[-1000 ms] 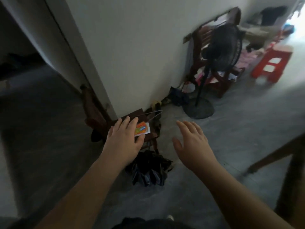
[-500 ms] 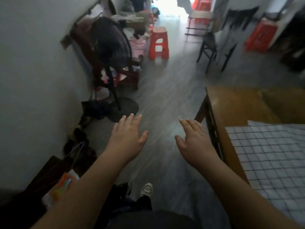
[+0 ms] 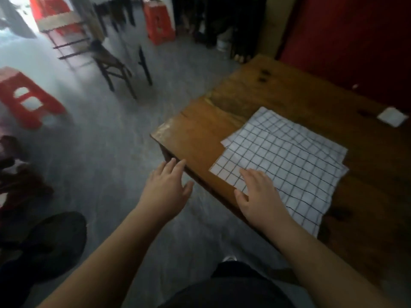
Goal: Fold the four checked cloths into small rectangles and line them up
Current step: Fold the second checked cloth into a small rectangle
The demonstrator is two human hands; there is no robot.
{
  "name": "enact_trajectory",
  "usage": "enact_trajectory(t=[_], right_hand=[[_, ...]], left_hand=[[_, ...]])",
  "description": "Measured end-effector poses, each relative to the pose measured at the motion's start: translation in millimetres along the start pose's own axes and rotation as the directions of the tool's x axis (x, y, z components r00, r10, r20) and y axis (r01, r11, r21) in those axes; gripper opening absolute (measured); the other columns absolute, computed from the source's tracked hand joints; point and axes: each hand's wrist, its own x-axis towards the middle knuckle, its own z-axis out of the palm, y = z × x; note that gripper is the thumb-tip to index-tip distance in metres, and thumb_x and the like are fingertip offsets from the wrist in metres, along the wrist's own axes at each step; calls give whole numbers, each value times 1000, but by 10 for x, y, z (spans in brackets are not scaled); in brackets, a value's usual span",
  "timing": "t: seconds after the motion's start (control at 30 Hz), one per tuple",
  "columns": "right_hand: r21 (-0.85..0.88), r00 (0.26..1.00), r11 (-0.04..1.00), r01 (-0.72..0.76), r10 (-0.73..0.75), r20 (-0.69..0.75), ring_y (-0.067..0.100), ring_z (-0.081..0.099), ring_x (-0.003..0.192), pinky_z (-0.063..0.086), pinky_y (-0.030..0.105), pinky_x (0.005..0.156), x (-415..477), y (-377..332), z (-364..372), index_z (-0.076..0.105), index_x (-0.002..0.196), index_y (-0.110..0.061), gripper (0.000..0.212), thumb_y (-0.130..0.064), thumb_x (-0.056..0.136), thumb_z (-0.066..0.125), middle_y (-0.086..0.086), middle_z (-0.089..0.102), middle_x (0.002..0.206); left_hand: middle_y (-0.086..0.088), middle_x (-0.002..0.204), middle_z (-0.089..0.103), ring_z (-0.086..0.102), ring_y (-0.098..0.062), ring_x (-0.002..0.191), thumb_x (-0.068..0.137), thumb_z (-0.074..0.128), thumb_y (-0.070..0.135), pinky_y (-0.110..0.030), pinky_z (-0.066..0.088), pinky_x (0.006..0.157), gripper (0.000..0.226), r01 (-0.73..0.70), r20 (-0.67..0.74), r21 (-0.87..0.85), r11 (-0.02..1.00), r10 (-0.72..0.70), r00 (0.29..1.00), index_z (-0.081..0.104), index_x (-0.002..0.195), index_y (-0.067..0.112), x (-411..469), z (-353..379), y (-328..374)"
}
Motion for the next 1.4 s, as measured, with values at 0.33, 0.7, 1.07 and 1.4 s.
enact_trajectory(t=[0.33, 0.7, 1.07, 1.4], right_hand=[[139, 920, 916, -377, 388, -57, 19, 17, 154, 24, 44, 126, 315, 1179, -57, 25, 160, -22, 63, -43, 104, 47, -1, 28, 164], [140, 781, 769, -624, 606, 152, 19, 25, 152, 32, 44, 122, 302, 1651, 489, 23, 160, -22, 61, -39, 105, 44, -1, 31, 163], [82, 655, 650, -756, 745, 128, 24, 10, 157, 21, 47, 125, 523, 1349, 886, 21, 160, -24, 64, -31, 101, 44, 2, 17, 168], [-98, 687, 691, -716, 722, 77, 28, 4, 158, 11, 53, 127, 1191, 1781, 679, 12, 161, -28, 67, -30, 101, 42, 5, 7, 171]], left_hand=[[-4, 168, 22, 12, -27, 156, 103, 43, 46, -47, 20, 125, 64, -385, 266, 82, 919, 352, 897, 21, 159, 22, 1489, 697, 1084], [-7, 165, 27, 19, -27, 153, 104, 46, 34, -46, 25, 121, 58, -593, 571, 149, 791, 421, 705, 28, 156, 18, 2230, 1360, 1294], [-2, 168, 16, 9, -24, 155, 101, 49, 31, -46, 25, 122, 63, -744, 615, 138, 654, 533, 582, 24, 159, 22, 2635, 1592, 651], [2, 158, 34, 27, -21, 145, 100, 44, 26, -40, 29, 119, 55, -781, 590, 78, 619, 603, 537, 35, 154, 21, 2622, 1529, 483]])
